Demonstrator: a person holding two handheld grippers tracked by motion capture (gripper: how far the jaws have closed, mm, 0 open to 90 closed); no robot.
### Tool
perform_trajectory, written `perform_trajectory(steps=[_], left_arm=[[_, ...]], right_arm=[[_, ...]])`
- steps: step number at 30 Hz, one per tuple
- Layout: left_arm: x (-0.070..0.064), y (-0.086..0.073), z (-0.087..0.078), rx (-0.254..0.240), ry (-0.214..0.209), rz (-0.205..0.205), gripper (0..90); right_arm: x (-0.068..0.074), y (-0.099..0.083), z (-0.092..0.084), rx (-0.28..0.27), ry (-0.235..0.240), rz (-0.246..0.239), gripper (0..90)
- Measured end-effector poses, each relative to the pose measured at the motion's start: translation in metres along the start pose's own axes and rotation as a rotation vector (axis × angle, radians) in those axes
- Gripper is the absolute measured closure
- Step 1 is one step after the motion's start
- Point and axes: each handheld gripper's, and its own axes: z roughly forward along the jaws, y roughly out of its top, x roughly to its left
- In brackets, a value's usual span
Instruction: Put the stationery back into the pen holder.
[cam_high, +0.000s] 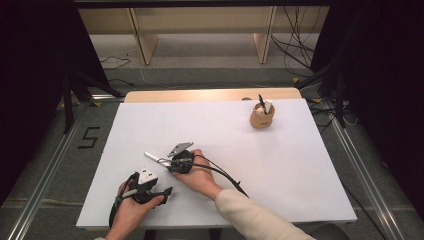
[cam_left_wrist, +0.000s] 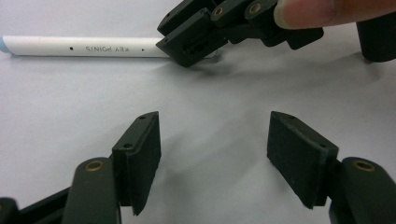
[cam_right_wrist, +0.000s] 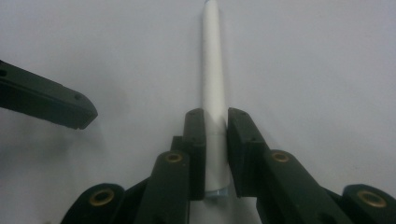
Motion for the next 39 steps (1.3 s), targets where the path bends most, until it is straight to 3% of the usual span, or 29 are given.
perform_trajectory(steps=[7, 13, 17, 23, 28, 39], left_arm=[[0.004, 0.0, -0.001, -0.023, 0.002, -0.015, 37.8], [0.01, 0.003, 0.0, -0.062, 0.013, -0.05, 39.1], [0.016, 0.008, 0.001, -0.114, 0.017, -0.1, 38.4], [0.018, 0.019, 0.006, -0.203, -0.028, -0.181, 36.9], [0.014, 0.027, 0.013, -0.244, -0.074, -0.213, 35.1], [0.005, 0.04, 0.023, -0.281, -0.161, -0.285, 33.4]], right_arm=[[-0.004, -0.002, -0.006, -0.037, 0.005, 0.007, 78.9], [-0.011, -0.005, -0.031, -0.102, 0.017, 0.014, 79.0], [-0.014, -0.014, -0.051, -0.127, 0.024, 0.006, 79.0], [-0.017, -0.033, -0.077, -0.151, 0.037, 0.017, 79.0], [-0.017, -0.047, -0.092, -0.165, 0.043, 0.01, 78.9], [-0.013, -0.057, -0.099, -0.197, 0.044, 0.001, 78.9]])
